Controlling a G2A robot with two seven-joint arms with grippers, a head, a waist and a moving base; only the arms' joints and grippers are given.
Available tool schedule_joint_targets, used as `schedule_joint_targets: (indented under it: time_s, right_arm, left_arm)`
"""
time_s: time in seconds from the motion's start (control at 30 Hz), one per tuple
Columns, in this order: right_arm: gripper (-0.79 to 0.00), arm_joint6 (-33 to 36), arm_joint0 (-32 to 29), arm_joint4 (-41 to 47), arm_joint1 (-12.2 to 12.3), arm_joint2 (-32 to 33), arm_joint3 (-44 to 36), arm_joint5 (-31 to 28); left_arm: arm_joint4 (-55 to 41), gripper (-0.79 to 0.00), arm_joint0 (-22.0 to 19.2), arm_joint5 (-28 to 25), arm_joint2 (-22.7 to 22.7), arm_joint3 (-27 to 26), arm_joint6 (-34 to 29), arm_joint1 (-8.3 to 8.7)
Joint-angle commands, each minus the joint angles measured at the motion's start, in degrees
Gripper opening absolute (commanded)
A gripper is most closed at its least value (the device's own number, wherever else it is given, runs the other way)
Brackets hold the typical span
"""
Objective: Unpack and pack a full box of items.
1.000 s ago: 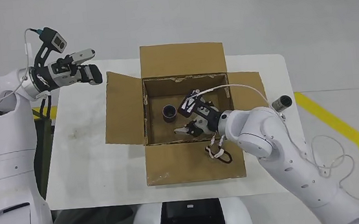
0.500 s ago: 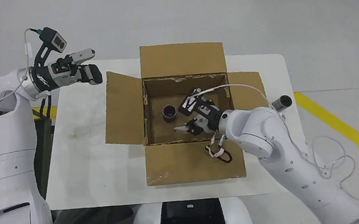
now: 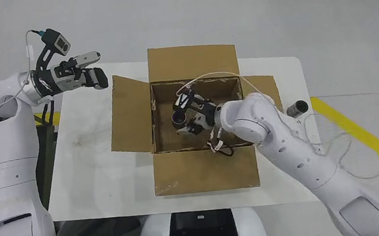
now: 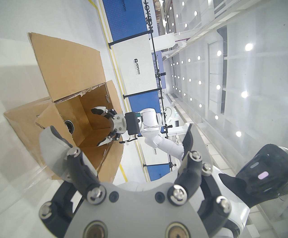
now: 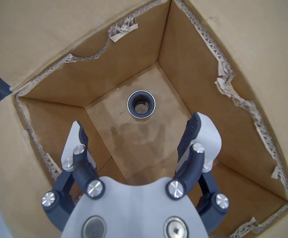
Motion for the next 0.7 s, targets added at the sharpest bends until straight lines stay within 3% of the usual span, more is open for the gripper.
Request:
schedule_joint_targets:
  time_s: [0.0, 0.67]
  right_arm:
    - [0.000, -0.87, 1.02, -0.57, -0.61, -1.50, 2.21, -0.22]
    - [0.000, -6.54, 6.84, -2.49, -5.80, -8.70, 15.50, -0.58]
  left_arm:
    - [0.00, 0.000, 0.00, 0.00, 0.00, 0.00, 0.00, 0.00]
    - [0.00, 0.000, 0.00, 0.00, 0.00, 0.00, 0.00, 0.00]
